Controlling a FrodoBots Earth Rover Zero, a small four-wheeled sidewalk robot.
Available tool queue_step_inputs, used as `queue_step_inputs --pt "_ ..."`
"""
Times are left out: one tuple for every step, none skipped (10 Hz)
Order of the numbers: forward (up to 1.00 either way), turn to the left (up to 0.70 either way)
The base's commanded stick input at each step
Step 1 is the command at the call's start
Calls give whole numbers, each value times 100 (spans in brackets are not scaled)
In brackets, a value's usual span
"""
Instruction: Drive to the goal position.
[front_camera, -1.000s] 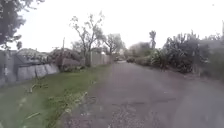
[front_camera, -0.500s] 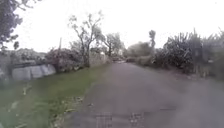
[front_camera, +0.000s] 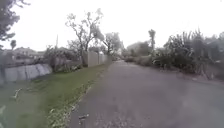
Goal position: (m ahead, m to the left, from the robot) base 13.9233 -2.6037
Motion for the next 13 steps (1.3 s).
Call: queue_step_inputs --pt "70 -14" --pt "70 -14" --pt "70 -14" --pt "70 -14" --pt "70 -14" --pt "70 -14" --pt "70 -14" --pt "70 -14" --pt "70 -14" --pt "70 -14" --pt "70 -14" --pt "70 -14" --pt "70 -14"
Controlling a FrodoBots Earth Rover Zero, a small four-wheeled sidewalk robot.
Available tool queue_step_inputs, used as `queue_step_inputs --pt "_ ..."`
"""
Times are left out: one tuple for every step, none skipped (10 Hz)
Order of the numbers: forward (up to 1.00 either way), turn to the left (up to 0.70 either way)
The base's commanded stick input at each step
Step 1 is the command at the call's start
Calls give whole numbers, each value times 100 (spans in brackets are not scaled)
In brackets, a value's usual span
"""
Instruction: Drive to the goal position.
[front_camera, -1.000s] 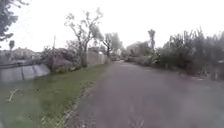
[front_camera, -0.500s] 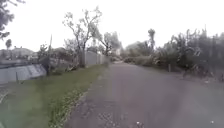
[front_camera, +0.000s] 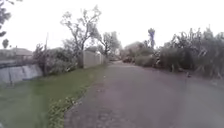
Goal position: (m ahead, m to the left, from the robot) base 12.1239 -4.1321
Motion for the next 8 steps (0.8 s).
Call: queue_step_inputs --pt "70 -14" --pt "70 -14" --pt "70 -14" --pt "70 -14" --pt "70 -14" --pt "70 -14" --pt "70 -14" --pt "70 -14"
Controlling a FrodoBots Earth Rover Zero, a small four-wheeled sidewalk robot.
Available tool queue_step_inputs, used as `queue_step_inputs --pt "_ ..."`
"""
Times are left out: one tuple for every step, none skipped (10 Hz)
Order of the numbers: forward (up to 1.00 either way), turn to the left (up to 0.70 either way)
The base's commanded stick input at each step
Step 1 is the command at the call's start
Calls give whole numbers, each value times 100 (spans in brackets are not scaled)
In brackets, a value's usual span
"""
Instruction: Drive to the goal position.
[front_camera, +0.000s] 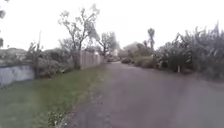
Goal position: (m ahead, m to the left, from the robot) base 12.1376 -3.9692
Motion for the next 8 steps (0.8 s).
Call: queue_step_inputs --pt "70 -14" --pt "70 -14" --pt "70 -14" --pt "70 -14" --pt "70 -14" --pt "70 -14" --pt "70 -14" --pt "70 -14"
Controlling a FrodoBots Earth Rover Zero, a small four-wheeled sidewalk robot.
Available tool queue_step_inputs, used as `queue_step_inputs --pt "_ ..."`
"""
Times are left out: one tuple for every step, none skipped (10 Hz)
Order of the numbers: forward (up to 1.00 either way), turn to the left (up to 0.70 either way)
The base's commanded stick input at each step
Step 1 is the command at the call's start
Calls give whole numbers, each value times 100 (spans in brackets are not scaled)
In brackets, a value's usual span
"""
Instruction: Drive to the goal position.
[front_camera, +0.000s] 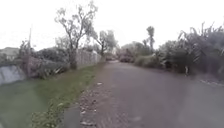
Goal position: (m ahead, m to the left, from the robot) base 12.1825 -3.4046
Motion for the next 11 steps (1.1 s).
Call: queue_step_inputs --pt "70 -14" --pt "70 -14" --pt "70 -14" --pt "70 -14" --pt "70 -14" --pt "70 -14" --pt "70 -14" --pt "70 -14" --pt "70 -14" --pt "70 -14" --pt "70 -14"
